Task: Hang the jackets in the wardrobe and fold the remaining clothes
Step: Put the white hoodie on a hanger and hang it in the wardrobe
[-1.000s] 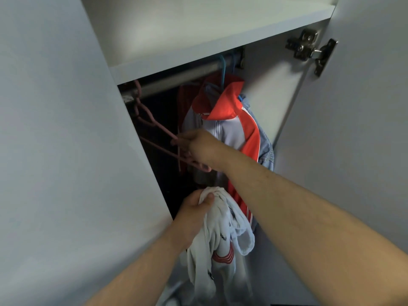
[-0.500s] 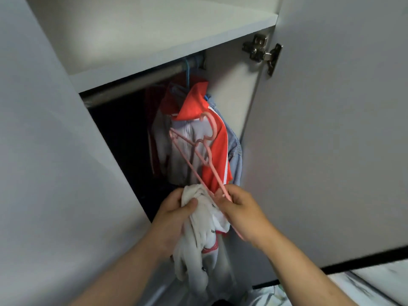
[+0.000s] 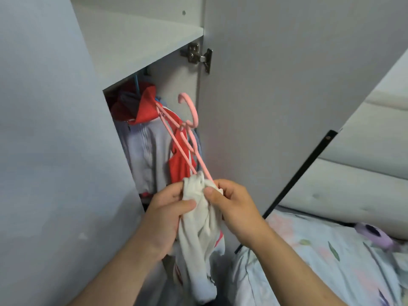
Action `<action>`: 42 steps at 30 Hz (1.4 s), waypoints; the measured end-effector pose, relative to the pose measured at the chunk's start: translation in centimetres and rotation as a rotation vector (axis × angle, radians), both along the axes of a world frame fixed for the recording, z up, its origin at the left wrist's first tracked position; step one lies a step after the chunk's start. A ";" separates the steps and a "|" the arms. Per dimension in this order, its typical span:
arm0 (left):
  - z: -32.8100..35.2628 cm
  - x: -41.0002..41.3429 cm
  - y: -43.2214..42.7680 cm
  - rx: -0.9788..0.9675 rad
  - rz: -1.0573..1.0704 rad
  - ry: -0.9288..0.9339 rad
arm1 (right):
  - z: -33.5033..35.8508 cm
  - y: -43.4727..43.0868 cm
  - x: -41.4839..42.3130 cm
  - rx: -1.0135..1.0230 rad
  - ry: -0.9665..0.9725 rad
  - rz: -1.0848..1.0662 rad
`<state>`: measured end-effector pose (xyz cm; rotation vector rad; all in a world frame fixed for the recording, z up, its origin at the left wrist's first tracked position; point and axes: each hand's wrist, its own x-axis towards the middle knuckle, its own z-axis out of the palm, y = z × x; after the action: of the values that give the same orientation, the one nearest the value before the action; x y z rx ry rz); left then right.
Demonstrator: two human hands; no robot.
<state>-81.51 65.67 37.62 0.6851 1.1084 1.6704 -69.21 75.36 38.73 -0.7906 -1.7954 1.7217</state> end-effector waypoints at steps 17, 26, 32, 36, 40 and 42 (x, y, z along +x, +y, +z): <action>2.1 13.6 -1.4 -0.057 -0.467 0.070 | -0.2 -11.3 19.2 0.141 -0.158 -0.592; 2.6 24.9 1.9 -0.045 -0.877 0.062 | -0.1 -14.6 31.1 0.141 -0.205 -0.786; 4.3 31.0 7.4 0.045 -1.051 0.546 | 0.3 -14.9 37.9 0.069 -0.249 -1.204; 5.0 35.8 10.5 0.148 -0.958 0.696 | 2.2 -15.2 41.0 0.081 -0.317 -1.350; 6.6 39.9 12.9 0.228 -0.825 0.689 | 5.1 -16.0 43.7 0.147 -0.383 -1.538; 7.6 41.7 14.1 0.224 -0.811 0.589 | 6.9 -16.3 44.7 0.179 -0.439 -1.632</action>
<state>-39.79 79.78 45.26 1.5939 0.8396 0.9017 -24.52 59.03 45.62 -1.8514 -0.7860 0.2906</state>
